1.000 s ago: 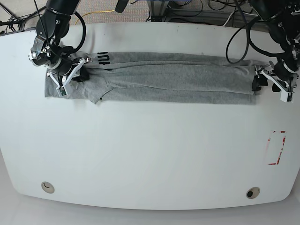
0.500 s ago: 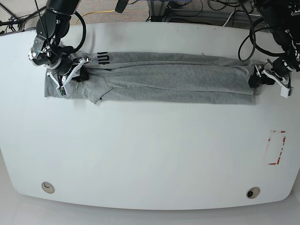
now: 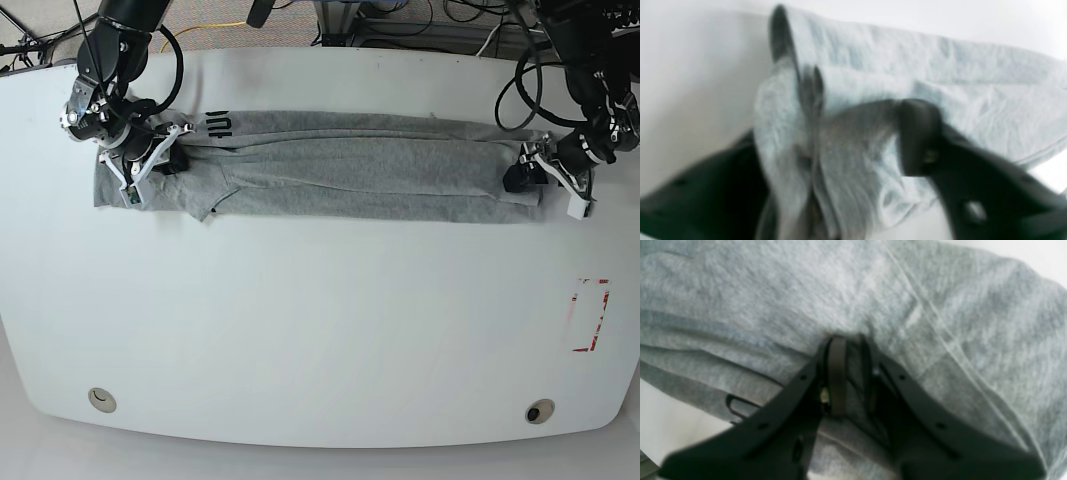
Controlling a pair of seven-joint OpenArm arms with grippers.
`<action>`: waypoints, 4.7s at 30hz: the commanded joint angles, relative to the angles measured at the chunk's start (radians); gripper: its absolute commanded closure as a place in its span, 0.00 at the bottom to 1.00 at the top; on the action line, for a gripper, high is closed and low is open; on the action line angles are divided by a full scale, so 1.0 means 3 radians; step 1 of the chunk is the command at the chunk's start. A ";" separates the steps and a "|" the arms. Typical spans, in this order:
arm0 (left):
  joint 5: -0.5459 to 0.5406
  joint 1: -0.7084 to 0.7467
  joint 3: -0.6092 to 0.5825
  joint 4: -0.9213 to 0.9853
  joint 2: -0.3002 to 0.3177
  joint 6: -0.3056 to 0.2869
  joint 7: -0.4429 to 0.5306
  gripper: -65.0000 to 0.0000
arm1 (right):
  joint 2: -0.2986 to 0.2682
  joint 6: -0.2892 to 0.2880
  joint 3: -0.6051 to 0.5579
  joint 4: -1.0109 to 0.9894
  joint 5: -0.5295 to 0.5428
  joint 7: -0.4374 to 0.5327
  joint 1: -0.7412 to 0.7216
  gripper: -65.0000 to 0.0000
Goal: Fold the T-shirt properly
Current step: 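Carry the strip's end with the left gripper toward the right gripper, then lay the folded end down and move the right gripper to the strip's other end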
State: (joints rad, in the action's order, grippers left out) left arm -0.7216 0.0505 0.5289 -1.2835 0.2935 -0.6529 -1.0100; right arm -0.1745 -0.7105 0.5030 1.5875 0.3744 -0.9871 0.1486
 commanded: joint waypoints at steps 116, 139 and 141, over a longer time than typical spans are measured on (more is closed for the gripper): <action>0.1329 0.0105 -0.2139 -0.1151 -0.0495 0.0445 0.0505 0.39 | -0.0485 0.0041 0.2024 0.0050 0.1174 -0.1364 -0.0518 0.00; 0.1323 0.0110 -0.2139 -0.1125 -0.0408 0.0445 0.0546 0.39 | -0.0454 0.0041 0.1702 -0.0875 0.1813 -0.1364 -0.0334 0.00; 0.1323 0.0110 -0.2139 -0.1125 -0.0408 0.0445 0.0541 0.39 | -0.0372 0.0041 0.1604 -0.0732 0.1874 -0.1364 -0.0263 0.00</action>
State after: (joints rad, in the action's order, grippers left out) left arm -0.3363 0.0879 -0.1146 -1.6100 0.1669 -0.5236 -0.8246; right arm -0.2893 -0.6991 0.9962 1.3243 0.9066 -1.3914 0.0582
